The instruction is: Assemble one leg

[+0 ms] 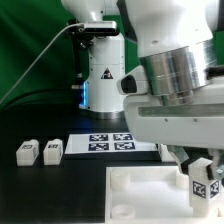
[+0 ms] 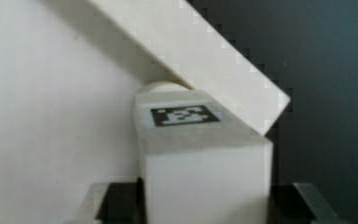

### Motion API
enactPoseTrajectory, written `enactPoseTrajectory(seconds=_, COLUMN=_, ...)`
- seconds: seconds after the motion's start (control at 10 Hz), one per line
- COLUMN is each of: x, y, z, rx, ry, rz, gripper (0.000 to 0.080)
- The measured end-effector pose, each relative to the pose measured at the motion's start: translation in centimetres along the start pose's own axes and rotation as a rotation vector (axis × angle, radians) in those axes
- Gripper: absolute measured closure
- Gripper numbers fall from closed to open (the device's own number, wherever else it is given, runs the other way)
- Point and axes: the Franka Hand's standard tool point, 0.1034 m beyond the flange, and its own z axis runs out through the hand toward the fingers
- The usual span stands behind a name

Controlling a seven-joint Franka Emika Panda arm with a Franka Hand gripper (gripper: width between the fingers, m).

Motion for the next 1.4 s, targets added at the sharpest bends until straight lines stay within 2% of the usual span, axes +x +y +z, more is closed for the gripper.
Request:
enactPoseTrajectory(seconds=0.1, x=0.0, y=0.1, z=0.0, rx=0.014, ry=-0.006, rz=0.123, gripper=0.0497)
enactPoseTrajectory(seconds=0.3, x=-0.2, y=0.2, z=0.0, rx=0.020, ry=-0.010, rz=0.317, gripper=0.0496)
enactPoseTrajectory(seconds=0.5, x=-0.2, y=0.2, z=0.0, rx=0.019, ry=-0.010, rz=0.243, gripper=0.0496)
enactPoseTrajectory(seconds=0.6, x=-0.3, y=0.1, z=0.0, rx=0.015, ry=-0.009, rz=0.165, gripper=0.0337)
enactPoseTrajectory(seconds=0.7, x=-0.6, y=-0.1, z=0.0, rx=-0.005, ry=-0.017, rz=-0.037, gripper=0.0188)
enactPoseTrajectory(seconds=0.8, x=-0.8, y=-0.7, z=-0.1, rx=-0.033, ry=-0.030, rz=-0.211, gripper=0.0188)
enactPoseTrajectory(seconds=0.9, x=-1.1, y=-1.0, z=-0.2, rx=-0.047, ry=-0.036, rz=-0.313, gripper=0.0160)
enactPoseTrajectory(seconds=1.1, x=-0.9, y=-0.9, z=-0.1, rx=-0.041, ry=-0.037, rz=-0.526, gripper=0.0151)
enactPoseTrajectory(seconds=1.2, x=-1.0, y=-0.8, z=-0.1, rx=-0.056, ry=-0.041, rz=-0.651, gripper=0.0151)
enactPoseTrajectory(seconds=1.3, x=-1.0, y=-0.5, z=-0.2, rx=-0.110, ry=-0.049, rz=-0.885, gripper=0.0150)
enactPoseTrajectory(seconds=1.4, x=-0.9, y=-0.5, z=0.0, rx=-0.147, ry=-0.067, rz=-1.082, gripper=0.0150)
